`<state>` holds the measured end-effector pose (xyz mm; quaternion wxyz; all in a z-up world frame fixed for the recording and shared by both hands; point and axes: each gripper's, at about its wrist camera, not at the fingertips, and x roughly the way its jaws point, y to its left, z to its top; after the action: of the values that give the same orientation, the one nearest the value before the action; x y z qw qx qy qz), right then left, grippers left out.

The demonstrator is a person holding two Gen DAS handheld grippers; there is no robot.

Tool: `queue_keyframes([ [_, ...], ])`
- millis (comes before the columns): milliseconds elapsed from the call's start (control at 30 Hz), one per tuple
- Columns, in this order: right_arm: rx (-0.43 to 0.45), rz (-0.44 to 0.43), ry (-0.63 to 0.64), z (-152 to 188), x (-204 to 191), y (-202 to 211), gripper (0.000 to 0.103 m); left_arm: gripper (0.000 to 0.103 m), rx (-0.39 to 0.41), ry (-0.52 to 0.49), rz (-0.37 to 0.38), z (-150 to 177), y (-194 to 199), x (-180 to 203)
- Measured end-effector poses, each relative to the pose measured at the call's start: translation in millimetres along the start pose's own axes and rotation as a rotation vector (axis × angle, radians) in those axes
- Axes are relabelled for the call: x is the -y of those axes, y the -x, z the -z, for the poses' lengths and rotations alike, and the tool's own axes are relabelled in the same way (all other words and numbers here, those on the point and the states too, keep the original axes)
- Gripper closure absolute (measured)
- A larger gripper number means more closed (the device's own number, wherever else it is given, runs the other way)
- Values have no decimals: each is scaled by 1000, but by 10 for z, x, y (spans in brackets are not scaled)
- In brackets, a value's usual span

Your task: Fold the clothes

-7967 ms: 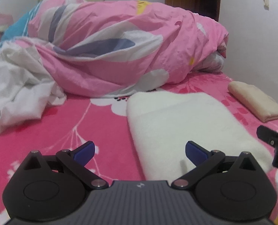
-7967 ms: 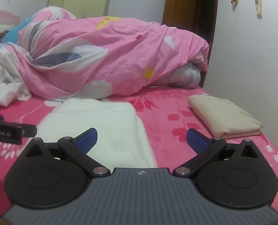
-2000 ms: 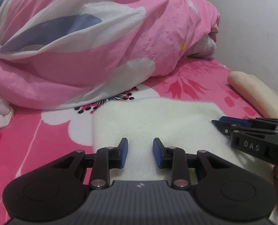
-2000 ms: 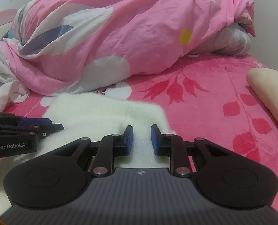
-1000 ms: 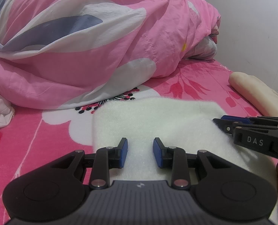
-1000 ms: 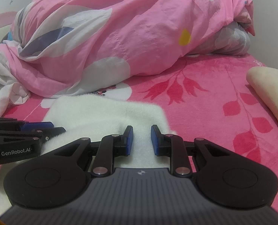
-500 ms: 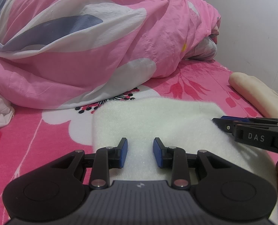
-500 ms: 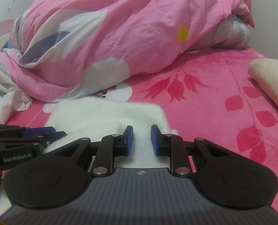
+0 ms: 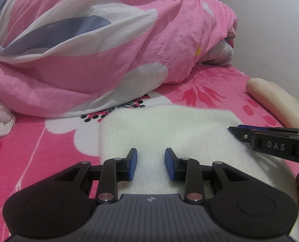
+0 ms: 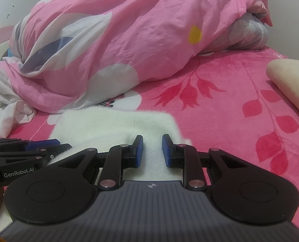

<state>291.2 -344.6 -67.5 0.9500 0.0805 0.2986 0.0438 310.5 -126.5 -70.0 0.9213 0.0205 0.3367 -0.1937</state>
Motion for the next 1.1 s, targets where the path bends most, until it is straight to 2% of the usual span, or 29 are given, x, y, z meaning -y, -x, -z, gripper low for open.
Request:
queue_keyframes([
  [300,14,0,-23,5,22,17,85,71,1,-2,1,1,2,-3],
  [600,46,75,-10,38,-50,46,91,71,2,-5,-2,9,5,2],
  [1100,92,96,-61,73,9,106,96,71,-2,-24,-18,8,-11,36],
])
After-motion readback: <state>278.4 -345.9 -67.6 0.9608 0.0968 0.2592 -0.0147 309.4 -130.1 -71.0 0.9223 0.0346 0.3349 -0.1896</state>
